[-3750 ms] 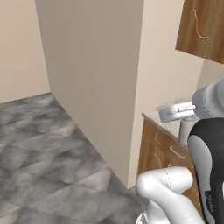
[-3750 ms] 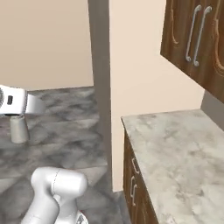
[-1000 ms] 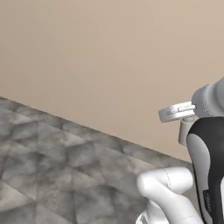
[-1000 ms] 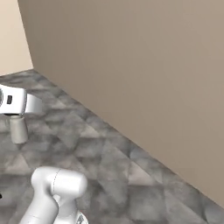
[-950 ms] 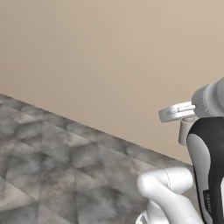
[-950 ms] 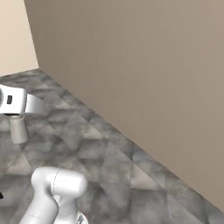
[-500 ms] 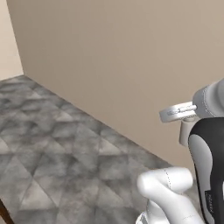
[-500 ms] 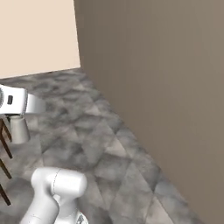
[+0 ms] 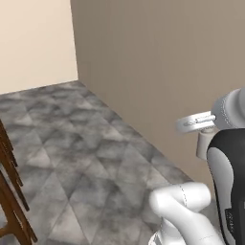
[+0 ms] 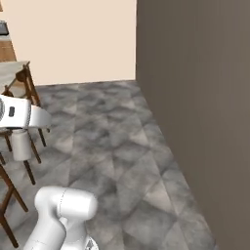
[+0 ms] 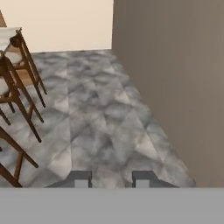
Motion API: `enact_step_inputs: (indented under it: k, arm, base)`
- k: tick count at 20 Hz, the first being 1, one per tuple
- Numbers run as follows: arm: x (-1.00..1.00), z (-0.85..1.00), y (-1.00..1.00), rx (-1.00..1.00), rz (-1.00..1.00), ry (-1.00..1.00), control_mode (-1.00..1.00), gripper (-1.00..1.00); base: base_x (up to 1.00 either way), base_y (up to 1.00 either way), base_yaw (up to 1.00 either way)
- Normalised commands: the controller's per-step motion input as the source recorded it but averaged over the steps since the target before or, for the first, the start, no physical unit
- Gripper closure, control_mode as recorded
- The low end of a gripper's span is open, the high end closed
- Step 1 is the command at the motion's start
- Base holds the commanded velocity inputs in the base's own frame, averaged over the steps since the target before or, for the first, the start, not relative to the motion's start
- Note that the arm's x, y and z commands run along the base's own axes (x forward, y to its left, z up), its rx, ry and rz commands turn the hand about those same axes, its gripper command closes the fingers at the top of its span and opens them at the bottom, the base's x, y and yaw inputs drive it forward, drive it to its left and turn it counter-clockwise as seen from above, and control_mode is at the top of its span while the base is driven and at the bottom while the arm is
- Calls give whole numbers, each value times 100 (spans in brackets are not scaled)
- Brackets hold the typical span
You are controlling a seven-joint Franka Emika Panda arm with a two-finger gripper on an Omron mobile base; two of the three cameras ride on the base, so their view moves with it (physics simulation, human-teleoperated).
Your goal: Move the syrup bottle and shaker from the cabinet to the dining counter.
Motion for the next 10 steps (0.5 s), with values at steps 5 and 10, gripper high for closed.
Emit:
enact_step_inputs:
  k: [5, 10]
  arm:
    - [0, 0, 0, 0, 0, 0, 100, 100]
    - [0, 0, 0, 0, 0, 0, 100, 100]
  base:
    - [100, -2, 41]
    - [100, -21, 39]
